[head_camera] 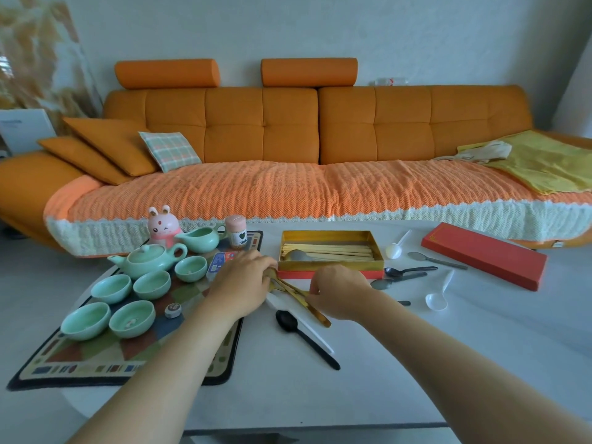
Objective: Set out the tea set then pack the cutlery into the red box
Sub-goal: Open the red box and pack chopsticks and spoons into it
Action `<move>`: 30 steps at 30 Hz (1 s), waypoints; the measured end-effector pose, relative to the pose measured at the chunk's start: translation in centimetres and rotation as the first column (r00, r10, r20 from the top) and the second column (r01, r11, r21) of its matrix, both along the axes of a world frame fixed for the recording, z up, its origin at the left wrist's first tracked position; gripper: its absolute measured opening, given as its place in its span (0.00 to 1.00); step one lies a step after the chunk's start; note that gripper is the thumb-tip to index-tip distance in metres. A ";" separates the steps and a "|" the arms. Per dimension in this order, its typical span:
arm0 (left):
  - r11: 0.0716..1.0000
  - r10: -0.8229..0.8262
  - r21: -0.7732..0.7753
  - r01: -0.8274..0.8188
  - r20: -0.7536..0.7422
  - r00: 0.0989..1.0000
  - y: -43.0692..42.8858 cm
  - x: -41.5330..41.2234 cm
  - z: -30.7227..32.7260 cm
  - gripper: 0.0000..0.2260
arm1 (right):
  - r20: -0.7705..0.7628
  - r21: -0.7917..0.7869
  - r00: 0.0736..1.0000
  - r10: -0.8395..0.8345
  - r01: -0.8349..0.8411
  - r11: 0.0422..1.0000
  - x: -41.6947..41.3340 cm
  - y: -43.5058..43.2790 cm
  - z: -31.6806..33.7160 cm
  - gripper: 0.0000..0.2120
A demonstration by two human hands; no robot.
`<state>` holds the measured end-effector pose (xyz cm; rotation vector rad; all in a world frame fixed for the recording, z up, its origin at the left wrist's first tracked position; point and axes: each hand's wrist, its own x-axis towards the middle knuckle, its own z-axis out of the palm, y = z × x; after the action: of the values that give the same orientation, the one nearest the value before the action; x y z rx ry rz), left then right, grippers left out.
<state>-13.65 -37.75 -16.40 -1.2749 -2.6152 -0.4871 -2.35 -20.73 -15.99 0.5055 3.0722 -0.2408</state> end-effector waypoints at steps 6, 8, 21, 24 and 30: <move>0.998 -0.003 -0.063 0.001 -0.043 0.999 1.0 -0.1 -0.6 0.14 | 0.027 -0.068 1.000 0.008 -0.006 0.998 0.6 0.6 0.3 0.13; 1.000 -0.013 -0.017 0.012 -0.081 0.997 1.2 -0.2 -0.4 0.11 | 0.021 -0.130 0.999 0.025 -0.022 0.991 0.9 1.0 0.7 0.13; 0.982 -0.057 0.176 0.073 -0.094 0.994 0.9 -0.8 0.1 0.10 | -0.281 -0.241 0.959 0.038 -0.109 0.964 2.1 3.6 2.4 0.08; 0.948 -0.081 0.313 0.051 0.083 0.993 1.4 -0.6 1.0 0.09 | -0.363 -0.075 0.928 0.080 -0.114 0.991 1.9 4.5 2.7 0.08; 0.889 -0.093 0.458 -0.026 0.236 0.967 4.0 -1.1 1.6 0.11 | -0.424 -0.205 0.906 0.011 -0.107 0.973 0.4 6.2 2.1 0.18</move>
<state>-14.73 -33.78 -14.81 -1.1568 -2.4426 -1.2638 -1.97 -14.54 -13.92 0.3903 3.3968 -0.7837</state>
